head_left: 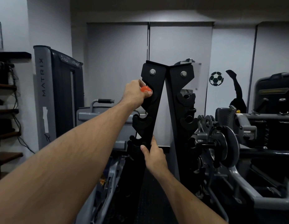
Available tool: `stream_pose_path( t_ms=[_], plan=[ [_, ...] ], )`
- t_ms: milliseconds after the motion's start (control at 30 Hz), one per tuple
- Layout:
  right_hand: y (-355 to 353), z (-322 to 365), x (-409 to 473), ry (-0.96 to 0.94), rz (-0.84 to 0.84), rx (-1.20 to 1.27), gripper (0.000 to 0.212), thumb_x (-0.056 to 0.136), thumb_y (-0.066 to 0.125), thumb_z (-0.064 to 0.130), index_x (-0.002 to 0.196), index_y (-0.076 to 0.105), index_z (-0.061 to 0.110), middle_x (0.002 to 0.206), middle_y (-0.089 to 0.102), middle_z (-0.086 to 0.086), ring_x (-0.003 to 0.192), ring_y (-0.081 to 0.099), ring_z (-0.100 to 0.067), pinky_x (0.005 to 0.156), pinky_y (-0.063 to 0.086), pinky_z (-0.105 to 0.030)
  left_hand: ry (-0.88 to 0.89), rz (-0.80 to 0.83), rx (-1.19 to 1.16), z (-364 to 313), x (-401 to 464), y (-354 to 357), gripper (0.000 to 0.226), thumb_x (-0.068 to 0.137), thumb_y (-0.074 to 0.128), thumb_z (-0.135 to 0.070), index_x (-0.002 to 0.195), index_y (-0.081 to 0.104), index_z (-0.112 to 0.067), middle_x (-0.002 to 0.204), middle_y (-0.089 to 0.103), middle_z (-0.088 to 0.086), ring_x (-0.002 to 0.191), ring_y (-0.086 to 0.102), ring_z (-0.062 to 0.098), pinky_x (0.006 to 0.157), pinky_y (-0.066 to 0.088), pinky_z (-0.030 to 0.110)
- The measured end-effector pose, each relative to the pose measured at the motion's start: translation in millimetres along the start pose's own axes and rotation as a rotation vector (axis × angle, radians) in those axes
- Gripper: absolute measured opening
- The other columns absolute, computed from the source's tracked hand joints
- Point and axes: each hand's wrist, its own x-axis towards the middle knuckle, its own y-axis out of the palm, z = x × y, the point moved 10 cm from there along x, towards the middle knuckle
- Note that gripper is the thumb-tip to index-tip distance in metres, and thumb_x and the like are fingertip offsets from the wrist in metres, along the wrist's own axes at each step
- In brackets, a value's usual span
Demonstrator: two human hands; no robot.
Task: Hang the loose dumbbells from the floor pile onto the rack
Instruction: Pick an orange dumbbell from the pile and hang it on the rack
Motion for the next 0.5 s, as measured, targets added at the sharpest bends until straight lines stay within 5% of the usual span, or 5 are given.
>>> stream_pose_path(
  t_ms=[500],
  plan=[
    [-0.6,-0.4,3.9,0.01,0.044,0.005,0.068,0.103,0.056,0.034,0.16,0.02,0.034,0.136,0.064,0.003,0.126,0.061,-0.02,0.107,0.051,-0.041,-0.015,0.023,0.013,0.2,-2.5,6.1,0.043,0.092,0.075,-0.033,0.126,0.054,-0.018,0.124,0.06,0.003,0.103,0.054,0.016,0.086,0.043,0.03]
  ],
)
